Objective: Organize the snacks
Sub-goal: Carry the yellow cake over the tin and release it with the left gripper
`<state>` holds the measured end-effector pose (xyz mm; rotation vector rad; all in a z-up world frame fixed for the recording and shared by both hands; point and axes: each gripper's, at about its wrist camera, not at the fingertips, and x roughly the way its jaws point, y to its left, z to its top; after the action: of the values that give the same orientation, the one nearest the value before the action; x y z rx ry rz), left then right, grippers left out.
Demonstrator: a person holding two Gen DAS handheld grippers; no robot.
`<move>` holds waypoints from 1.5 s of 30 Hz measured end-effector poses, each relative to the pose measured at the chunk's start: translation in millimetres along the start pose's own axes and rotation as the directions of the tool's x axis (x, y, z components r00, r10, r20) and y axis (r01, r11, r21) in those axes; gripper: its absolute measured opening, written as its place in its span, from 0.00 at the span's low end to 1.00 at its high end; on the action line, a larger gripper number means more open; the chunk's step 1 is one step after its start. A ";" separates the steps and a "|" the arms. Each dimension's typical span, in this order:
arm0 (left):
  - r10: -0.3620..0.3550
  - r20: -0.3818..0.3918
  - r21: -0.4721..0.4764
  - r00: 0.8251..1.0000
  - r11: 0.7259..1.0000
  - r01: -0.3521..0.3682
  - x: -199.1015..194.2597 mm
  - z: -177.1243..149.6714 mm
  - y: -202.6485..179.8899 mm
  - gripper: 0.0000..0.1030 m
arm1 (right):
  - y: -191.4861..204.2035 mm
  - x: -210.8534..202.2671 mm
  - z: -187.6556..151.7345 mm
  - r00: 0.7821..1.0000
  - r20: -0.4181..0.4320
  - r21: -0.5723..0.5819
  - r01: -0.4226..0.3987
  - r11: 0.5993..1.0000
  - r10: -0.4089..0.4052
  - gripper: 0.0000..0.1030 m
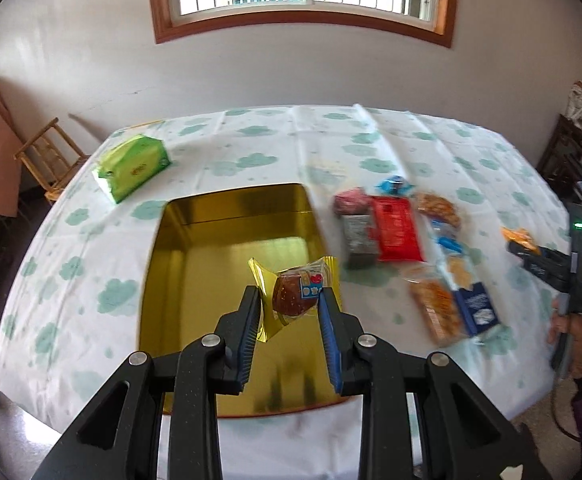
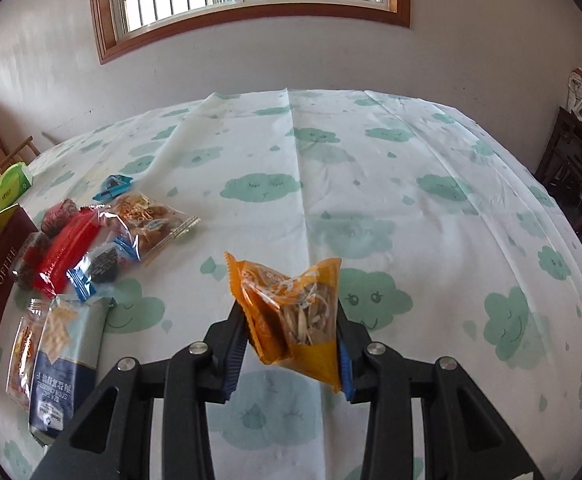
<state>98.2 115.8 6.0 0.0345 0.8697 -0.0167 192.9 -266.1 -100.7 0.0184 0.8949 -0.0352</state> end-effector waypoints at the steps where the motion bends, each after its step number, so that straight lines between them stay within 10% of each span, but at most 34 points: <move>1: 0.012 -0.003 0.002 1.000 1.000 -0.012 4.0 1.4 4.8 0.26 | -0.6 0.7 0.1 1.000 -0.004 0.004 0.001 1.000 -0.001 0.36; 45: 0.189 -0.115 0.061 0.975 0.981 -0.183 133.4 47.0 77.8 0.36 | 5.1 6.2 0.7 0.998 -0.035 -0.021 0.050 0.999 -0.050 0.37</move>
<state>222.3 191.8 -63.9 0.1654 0.9838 0.1401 197.5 -261.2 -105.1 -0.0217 0.9314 -0.0729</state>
